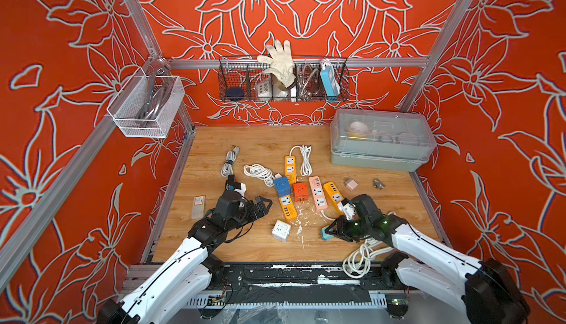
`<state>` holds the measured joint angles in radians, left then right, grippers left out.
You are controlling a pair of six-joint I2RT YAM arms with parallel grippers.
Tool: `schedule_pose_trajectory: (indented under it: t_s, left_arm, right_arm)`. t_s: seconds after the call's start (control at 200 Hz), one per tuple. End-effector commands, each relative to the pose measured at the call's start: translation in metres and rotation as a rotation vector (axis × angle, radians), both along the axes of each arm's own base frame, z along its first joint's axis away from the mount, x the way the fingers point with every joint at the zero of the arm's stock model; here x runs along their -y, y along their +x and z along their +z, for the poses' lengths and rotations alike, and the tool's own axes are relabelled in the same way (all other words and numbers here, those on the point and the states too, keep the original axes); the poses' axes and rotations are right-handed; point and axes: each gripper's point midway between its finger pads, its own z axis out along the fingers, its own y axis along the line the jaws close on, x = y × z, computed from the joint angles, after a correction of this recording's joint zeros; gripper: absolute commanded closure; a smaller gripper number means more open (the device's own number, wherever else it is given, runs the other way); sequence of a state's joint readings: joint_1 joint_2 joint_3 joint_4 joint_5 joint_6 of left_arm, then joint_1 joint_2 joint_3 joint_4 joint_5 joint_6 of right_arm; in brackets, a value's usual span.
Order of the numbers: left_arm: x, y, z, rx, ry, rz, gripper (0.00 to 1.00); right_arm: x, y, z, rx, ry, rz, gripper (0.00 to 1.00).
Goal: Pull the plug off the socket
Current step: Place the plug at the center of the board.
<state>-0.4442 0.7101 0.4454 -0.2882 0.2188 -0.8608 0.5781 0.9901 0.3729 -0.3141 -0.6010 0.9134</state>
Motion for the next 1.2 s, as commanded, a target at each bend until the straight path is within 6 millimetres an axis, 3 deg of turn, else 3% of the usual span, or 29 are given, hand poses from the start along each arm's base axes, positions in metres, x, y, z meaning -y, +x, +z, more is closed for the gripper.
schedule_pose_trajectory:
  t_s: [0.0, 0.09, 0.25, 0.4, 0.5, 0.651, 0.786, 0.921, 1.191]
  left_arm:
    - [-0.003, 0.004, 0.009, 0.012, -0.004, 0.026, 0.02]
    - [-0.005, 0.002, 0.01, 0.015, -0.003, 0.031, 0.02]
    - [-0.007, -0.001, 0.014, 0.029, -0.002, 0.035, 0.02]
    - [-0.008, -0.001, 0.018, 0.043, -0.003, 0.033, 0.02]
    - [-0.007, -0.002, 0.017, 0.043, -0.008, 0.03, 0.02]
    - [-0.006, -0.002, 0.012, 0.037, -0.021, 0.033, 0.02]
    - [-0.007, -0.001, 0.008, 0.029, -0.023, 0.042, 0.02]
    - [-0.008, -0.001, 0.001, 0.009, -0.018, 0.055, 0.02]
    - [-0.017, -0.004, -0.02, -0.062, 0.019, 0.101, 0.02]
  right_arm:
    - [-0.007, 0.011, 0.008, 0.066, -0.023, 0.031, 0.65]
    - [-0.006, 0.01, 0.003, 0.059, -0.057, 0.043, 0.61]
    - [0.008, 0.008, 0.0, 0.065, -0.151, 0.044, 0.44]
    - [0.027, 0.01, 0.015, 0.141, -0.246, 0.049, 0.4]
    - [0.031, 0.015, 0.036, 0.235, -0.243, 0.056, 0.41]
    - [0.014, 0.026, 0.076, 0.406, -0.061, 0.016, 0.41]
    - [-0.007, 0.038, 0.098, 0.464, 0.139, -0.052, 0.41]
    - [-0.028, 0.05, 0.104, 0.429, 0.23, -0.06, 0.41]
    - [-0.078, 0.074, 0.102, 0.382, 0.094, 0.133, 0.39]
